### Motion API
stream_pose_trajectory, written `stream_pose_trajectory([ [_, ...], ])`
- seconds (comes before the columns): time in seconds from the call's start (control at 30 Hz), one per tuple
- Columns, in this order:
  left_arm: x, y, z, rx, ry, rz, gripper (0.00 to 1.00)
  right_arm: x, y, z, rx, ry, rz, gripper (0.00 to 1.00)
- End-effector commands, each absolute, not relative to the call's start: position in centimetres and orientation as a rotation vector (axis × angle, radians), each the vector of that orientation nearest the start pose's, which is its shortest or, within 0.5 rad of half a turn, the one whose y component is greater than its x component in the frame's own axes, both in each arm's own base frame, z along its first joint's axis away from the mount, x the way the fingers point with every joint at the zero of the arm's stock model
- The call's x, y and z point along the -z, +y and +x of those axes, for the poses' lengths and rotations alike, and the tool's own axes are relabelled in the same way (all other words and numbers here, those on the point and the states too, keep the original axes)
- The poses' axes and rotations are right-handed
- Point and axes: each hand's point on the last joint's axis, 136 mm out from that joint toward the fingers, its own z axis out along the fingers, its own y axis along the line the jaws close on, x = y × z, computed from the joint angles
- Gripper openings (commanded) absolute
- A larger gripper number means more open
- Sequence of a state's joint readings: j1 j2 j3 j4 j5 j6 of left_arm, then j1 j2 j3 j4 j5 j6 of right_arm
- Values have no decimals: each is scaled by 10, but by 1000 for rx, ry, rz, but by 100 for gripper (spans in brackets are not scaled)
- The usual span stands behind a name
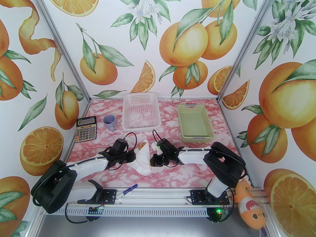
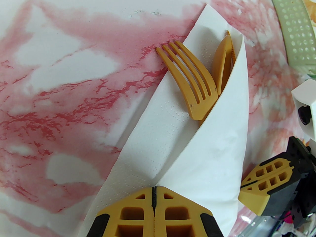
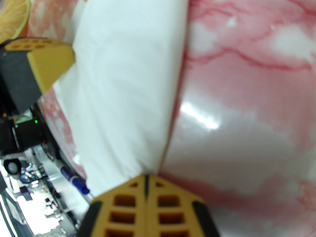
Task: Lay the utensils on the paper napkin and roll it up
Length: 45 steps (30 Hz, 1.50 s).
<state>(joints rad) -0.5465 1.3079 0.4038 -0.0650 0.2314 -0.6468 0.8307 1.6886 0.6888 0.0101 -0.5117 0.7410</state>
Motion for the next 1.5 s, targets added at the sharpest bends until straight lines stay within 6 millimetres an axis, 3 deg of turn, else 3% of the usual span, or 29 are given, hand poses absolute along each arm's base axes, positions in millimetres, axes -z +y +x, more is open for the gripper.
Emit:
stream_pose_trajectory([
  [0.0, 2, -169, 213, 619, 2761, -40, 0, 10, 301, 169, -1003, 2953, -337, 0],
  [0.13, 1, -169, 213, 619, 2759, -40, 0, 6, 294, 171, -973, 2947, -334, 0],
  [0.37, 0, -170, 214, 621, 2753, -41, 0, -25, 306, 174, -1059, 2869, -366, 0],
  [0.53, 0, -170, 214, 621, 2751, -37, 0, -32, 311, 166, -1123, 2857, -346, 0],
  [0.73, 0, -170, 215, 623, 2751, -37, 0, -25, 320, 151, -1187, 2874, -346, 0],
  [1.2, 0, -171, 215, 620, 2753, -34, 0, -27, 327, 145, -1263, 2864, -355, 0],
  [1.47, 1, -171, 214, 620, 2755, -36, 0, -5, 318, 136, -1204, 2948, -330, 0],
])
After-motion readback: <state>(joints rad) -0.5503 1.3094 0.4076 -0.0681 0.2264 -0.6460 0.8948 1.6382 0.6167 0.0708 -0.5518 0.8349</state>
